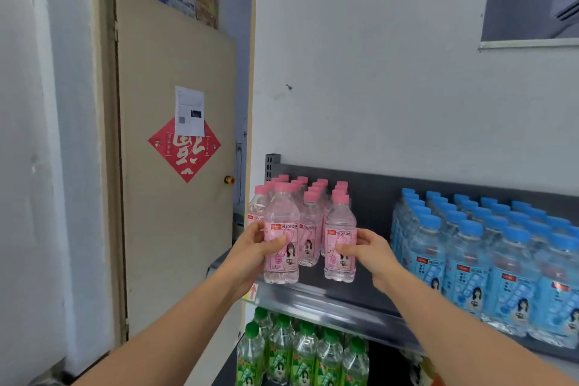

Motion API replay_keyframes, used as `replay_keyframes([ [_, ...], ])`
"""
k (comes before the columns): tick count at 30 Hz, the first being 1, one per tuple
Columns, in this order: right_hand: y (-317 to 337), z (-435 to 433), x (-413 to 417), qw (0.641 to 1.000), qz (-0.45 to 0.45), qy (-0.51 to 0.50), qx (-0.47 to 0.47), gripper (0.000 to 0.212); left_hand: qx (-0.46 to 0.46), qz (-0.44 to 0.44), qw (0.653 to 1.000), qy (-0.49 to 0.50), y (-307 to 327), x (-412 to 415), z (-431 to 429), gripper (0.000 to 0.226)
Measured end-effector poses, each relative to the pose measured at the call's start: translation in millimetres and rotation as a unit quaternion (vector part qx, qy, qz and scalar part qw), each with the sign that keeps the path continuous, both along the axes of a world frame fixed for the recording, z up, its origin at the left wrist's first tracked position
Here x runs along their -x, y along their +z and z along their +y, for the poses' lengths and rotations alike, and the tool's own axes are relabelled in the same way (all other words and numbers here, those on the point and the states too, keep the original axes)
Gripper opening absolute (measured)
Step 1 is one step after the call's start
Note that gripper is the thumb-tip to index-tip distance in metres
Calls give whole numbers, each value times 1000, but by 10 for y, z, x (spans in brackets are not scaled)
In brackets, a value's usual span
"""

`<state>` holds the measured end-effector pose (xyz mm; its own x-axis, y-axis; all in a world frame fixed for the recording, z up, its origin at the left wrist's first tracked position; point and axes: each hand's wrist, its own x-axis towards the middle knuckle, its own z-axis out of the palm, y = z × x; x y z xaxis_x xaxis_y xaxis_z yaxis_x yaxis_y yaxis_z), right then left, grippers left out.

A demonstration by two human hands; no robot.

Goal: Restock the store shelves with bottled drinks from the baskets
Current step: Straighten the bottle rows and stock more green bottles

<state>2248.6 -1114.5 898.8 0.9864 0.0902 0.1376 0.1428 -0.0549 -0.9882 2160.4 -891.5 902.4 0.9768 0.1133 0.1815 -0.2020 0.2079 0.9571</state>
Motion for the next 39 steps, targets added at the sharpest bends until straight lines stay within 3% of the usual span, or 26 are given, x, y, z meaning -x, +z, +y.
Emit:
replay_keyframes([
  [10, -66, 191, -313, 1000, 20, -19, 11, 46, -8, -1, 1000, 1, 41, -330, 279, 35],
  [19, -107, 272, -275, 994, -8, -58, 96, 58, -11, -3, 1000, -28, 7, -437, 539, 41],
  [22, -60, 394, -171, 942, -130, -220, 219, 78, -6, -5, 999, -35, -11, -478, 599, 44],
  [24, 49, 582, -23, 907, -235, -267, 226, 63, -3, -8, 999, -42, -12, -495, 624, 43],
  [27, 219, 991, 201, 951, -233, -120, 161, 40, -3, -15, 998, -53, -26, -511, 654, 44],
  [30, 316, 1344, 325, 983, -158, 16, 89, 42, 2, -21, 998, -63, -68, -539, 700, 50],
  [39, 187, 1706, 92, 976, -152, -46, 146, 56, -58, -12, 997, -41, -218, -730, 965, 39],
])
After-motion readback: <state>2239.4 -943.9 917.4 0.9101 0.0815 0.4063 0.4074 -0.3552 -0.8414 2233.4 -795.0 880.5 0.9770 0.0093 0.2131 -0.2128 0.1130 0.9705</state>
